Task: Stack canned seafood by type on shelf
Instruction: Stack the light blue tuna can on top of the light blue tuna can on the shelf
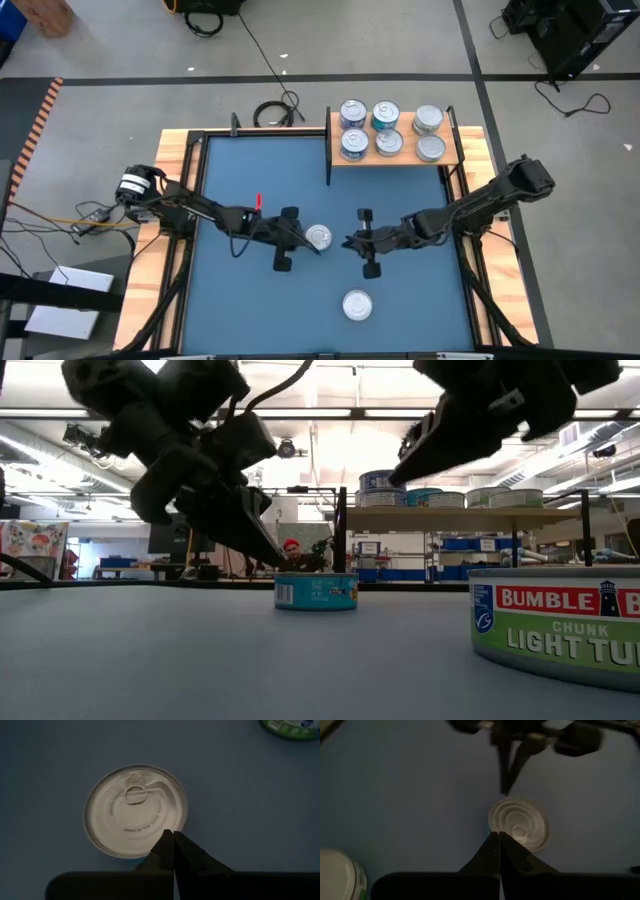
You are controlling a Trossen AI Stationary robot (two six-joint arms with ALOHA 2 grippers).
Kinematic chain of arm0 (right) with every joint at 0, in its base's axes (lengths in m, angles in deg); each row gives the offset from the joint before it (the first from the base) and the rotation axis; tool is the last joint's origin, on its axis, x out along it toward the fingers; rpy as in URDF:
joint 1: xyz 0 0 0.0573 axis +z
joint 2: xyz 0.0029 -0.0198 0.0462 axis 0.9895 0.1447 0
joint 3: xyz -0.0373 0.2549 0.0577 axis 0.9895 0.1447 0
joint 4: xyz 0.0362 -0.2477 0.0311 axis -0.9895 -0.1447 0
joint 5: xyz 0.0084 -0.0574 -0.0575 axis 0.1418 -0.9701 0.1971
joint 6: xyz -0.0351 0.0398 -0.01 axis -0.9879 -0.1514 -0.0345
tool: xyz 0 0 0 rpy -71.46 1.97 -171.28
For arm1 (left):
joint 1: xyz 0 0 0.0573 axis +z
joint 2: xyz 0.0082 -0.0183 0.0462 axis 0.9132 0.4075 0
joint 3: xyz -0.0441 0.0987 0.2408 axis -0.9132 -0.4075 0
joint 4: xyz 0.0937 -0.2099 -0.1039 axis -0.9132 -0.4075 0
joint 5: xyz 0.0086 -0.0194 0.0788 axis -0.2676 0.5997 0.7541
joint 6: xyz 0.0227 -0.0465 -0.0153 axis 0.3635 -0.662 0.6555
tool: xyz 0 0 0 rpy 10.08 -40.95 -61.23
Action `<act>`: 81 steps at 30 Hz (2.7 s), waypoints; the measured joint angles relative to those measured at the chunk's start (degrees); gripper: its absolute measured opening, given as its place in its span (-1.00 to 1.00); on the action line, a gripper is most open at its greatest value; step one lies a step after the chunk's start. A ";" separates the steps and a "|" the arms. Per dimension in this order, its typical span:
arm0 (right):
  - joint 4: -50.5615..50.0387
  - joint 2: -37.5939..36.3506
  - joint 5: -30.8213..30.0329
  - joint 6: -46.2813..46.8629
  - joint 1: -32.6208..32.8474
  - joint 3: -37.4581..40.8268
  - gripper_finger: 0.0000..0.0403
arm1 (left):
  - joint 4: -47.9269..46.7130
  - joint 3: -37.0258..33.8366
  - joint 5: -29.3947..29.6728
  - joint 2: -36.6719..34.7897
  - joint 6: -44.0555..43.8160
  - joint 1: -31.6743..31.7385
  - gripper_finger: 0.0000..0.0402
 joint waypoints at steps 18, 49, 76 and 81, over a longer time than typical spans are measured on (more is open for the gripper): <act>11.25 4.49 2.34 3.26 -0.97 -0.02 -0.92 | 24.03 -6.65 -2.00 -0.78 1.97 2.94 -1.00; 9.28 18.50 8.17 2.52 -2.52 -5.82 -0.97 | 46.77 -20.74 -8.39 -0.63 -1.52 9.28 -1.00; -1.38 7.57 -5.68 3.67 -2.65 -7.61 -0.61 | 34.27 -16.03 -6.57 3.82 -4.22 9.12 -1.00; -0.28 9.74 -2.83 2.30 -2.58 -8.17 -0.37 | 34.39 -16.12 -8.19 2.65 -4.11 9.10 -1.00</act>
